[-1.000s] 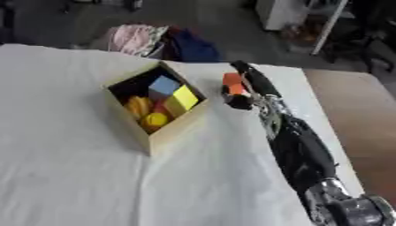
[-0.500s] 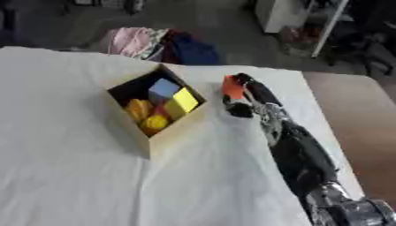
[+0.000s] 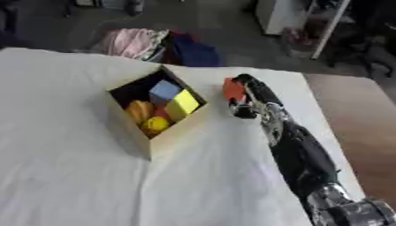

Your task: Pick up objects on the table and place them in the box.

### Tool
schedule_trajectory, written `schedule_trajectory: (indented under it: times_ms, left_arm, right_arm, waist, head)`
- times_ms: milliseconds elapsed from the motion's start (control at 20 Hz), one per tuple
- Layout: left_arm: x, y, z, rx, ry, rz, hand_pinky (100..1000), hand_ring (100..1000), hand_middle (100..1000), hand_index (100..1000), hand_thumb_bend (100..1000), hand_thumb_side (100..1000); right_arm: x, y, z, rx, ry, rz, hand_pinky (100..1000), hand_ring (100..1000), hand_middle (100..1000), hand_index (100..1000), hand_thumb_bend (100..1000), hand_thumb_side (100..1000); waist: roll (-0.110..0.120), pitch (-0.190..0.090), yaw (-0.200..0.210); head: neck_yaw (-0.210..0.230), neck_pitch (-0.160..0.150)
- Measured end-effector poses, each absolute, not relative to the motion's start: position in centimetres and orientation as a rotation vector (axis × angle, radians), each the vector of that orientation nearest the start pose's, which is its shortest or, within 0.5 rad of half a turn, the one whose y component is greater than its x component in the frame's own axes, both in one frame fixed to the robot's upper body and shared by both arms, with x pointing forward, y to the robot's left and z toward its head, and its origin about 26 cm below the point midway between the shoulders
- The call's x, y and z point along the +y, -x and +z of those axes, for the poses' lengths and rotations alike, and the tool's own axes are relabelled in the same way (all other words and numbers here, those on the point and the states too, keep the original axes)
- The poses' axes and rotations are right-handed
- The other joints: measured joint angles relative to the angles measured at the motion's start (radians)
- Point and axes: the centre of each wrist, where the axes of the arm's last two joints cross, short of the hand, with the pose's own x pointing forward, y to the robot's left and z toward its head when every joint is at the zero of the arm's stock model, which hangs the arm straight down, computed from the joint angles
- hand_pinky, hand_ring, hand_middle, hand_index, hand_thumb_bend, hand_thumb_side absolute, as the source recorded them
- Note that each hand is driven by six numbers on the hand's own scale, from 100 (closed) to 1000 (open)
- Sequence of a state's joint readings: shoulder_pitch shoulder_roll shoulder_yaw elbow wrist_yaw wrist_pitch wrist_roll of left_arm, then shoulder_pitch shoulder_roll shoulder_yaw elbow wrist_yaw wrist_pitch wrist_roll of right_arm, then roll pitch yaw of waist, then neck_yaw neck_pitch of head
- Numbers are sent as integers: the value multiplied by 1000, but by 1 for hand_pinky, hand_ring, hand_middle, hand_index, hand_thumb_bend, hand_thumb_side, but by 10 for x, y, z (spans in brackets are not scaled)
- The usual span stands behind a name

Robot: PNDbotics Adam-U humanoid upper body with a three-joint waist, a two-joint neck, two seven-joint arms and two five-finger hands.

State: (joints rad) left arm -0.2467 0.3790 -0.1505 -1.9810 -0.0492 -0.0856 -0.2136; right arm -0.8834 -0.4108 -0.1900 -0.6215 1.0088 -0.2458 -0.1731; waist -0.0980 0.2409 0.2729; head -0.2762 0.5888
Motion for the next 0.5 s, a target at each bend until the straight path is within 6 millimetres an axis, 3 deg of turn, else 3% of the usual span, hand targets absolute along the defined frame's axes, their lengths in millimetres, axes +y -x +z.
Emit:
schedule_trajectory:
  times_ms: [50, 100, 500]
  left_arm:
    - [238, -294, 171, -2168, 4, -810, 828, 687, 677, 832, 100, 539]
    - [238, -294, 171, -2168, 4, -810, 828, 687, 677, 832, 100, 539]
    - [238, -294, 171, -2168, 5, -811, 829, 688, 678, 832, 100, 537]
  right_arm:
    - [-358, -470, 107, -1557, 1112, 858, 195, 377, 368, 439, 100, 103]
    - [-357, -470, 106, -1571, 1121, 844, 156, 349, 313, 389, 100, 100]
    - [-355, -471, 115, -1691, 1158, 777, 108, 314, 260, 335, 100, 100]
  waist:
    - [0, 0, 0]
    - [0, 0, 0]
    - [0, 0, -3]
  head:
    - [0, 0]
    - [0, 0]
    - [-3, 0]
